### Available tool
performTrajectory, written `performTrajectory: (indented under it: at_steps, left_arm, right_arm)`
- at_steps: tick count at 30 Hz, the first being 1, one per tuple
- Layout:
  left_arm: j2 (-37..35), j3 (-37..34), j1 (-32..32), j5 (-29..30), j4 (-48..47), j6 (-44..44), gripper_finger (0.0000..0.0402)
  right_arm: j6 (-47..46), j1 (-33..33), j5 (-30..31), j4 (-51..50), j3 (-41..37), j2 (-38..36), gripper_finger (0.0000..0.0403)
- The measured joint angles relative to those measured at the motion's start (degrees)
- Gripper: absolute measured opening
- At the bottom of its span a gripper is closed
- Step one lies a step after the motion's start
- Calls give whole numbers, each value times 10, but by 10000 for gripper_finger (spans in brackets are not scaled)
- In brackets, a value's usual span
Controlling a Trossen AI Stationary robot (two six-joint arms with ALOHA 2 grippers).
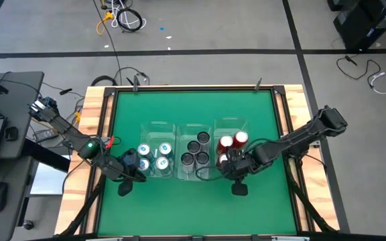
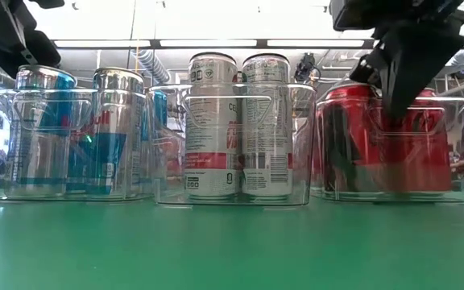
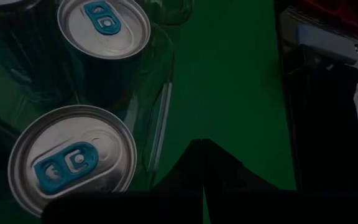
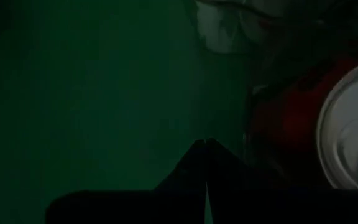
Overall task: Sort soda cans
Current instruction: Adjust the transparent bins
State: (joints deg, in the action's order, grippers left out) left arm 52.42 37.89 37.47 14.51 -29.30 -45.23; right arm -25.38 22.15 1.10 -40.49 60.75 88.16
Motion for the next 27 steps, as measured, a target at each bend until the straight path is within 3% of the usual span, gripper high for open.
performTrajectory:
  at_steps: [11, 18, 27]
  left_arm:
    - [1, 0, 0, -3, 39, 12, 0]
    - [47, 0, -31, -19, 163, 129, 0]
    - [169, 57, -126, -113, 188, 270, 0]
  right_arm:
    - [-1, 15, 6, 24, 0, -52, 0]
    - [1, 7, 9, 159, 0, -52, 0]
    - [9, -18, 5, 185, 0, 2, 0]
